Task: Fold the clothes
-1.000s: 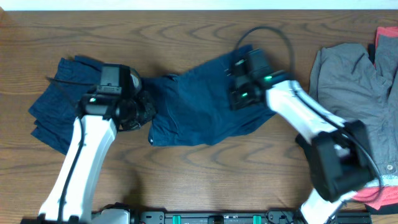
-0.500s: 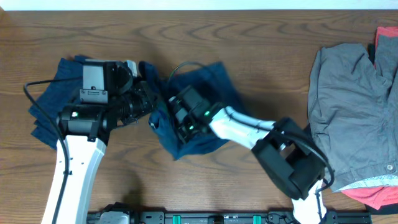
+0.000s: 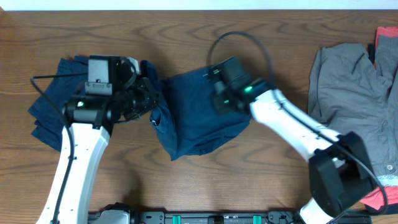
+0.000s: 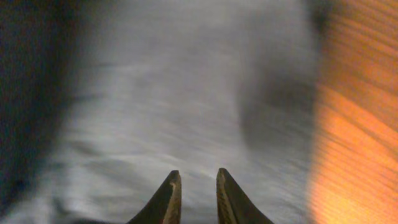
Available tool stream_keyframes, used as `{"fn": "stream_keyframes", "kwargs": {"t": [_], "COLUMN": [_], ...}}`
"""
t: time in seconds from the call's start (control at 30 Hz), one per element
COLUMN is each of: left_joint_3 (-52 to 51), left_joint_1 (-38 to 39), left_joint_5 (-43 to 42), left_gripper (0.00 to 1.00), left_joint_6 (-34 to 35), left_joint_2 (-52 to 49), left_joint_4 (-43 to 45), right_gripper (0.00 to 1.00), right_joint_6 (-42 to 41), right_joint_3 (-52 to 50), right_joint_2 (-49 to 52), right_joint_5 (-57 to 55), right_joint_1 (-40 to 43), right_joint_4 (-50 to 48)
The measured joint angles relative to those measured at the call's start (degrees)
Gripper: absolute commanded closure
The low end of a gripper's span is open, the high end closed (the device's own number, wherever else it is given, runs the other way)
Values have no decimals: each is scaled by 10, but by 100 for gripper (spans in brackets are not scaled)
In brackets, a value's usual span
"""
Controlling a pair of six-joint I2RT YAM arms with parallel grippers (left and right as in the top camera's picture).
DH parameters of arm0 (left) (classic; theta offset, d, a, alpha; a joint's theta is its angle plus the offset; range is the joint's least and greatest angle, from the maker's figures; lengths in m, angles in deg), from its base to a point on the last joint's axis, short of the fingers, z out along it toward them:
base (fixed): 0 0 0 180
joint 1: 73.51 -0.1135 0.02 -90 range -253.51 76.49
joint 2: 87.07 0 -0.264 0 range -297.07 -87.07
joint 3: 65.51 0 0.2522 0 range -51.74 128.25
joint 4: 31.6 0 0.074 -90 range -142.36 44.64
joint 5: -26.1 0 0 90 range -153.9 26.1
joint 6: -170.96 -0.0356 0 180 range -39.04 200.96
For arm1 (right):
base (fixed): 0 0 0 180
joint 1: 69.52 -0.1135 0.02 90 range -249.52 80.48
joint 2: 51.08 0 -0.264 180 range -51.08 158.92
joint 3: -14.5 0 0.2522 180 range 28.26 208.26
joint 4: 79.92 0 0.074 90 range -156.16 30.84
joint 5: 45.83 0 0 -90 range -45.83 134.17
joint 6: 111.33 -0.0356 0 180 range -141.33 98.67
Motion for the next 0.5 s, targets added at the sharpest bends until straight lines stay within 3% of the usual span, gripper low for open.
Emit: {"fn": "stream_keyframes", "kwargs": {"t": [0.2,0.5], "left_joint_3": [0,0], "left_joint_1": [26,85], "left_joint_5": [0,4], "left_gripper": [94,94], "left_joint_6": [10,59], "left_joint_2": [-39,-93], "left_joint_4": [50,150], "right_gripper": [85,84], "right_joint_6": [0,-10], "right_joint_3": [-26,-130], "right_joint_2": [12,17], "right_joint_5": [-32,-37], "right_joint_1": [67,71], "right_joint_4": [42,-21]}}
